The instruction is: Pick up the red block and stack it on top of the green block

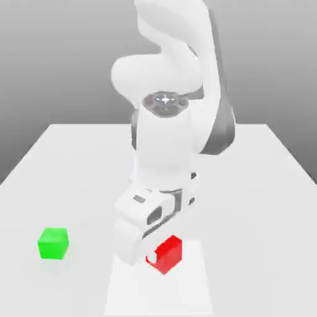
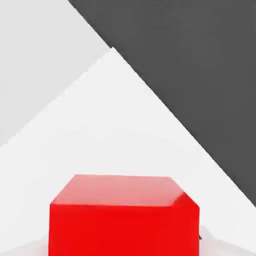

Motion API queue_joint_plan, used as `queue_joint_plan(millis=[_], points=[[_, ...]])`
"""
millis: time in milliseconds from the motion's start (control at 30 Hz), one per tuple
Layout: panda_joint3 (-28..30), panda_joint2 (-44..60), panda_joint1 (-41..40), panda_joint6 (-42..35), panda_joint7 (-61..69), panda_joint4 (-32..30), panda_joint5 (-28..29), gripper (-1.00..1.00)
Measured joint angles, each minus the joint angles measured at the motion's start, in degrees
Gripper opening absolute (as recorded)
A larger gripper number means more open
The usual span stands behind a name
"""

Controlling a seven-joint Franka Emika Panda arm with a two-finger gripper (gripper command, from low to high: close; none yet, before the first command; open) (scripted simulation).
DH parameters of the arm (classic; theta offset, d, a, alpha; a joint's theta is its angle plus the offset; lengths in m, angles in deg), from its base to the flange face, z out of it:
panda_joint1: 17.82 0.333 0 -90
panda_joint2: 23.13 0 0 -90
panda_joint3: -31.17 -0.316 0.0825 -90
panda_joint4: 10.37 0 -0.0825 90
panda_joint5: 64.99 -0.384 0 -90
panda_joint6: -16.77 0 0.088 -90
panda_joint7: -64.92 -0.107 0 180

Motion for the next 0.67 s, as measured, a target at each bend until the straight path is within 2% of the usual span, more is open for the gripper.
queue_joint_plan(millis=[300, 567, 600, 667], points=[[8.29, -6.89, -19.07, -2.84, -15.05, -3.96, 2.03, -1.0], [5.85, 3.89, -20.06, 6.93, -8.61, -3.72, -8.79, -1.0], [5.34, 4.98, -20.42, 7.93, -8.02, -3.69, -9.63, 1.0], [5.34, 4.98, -20.42, 7.93, -8.02, -3.69, -9.63, 1.0]])
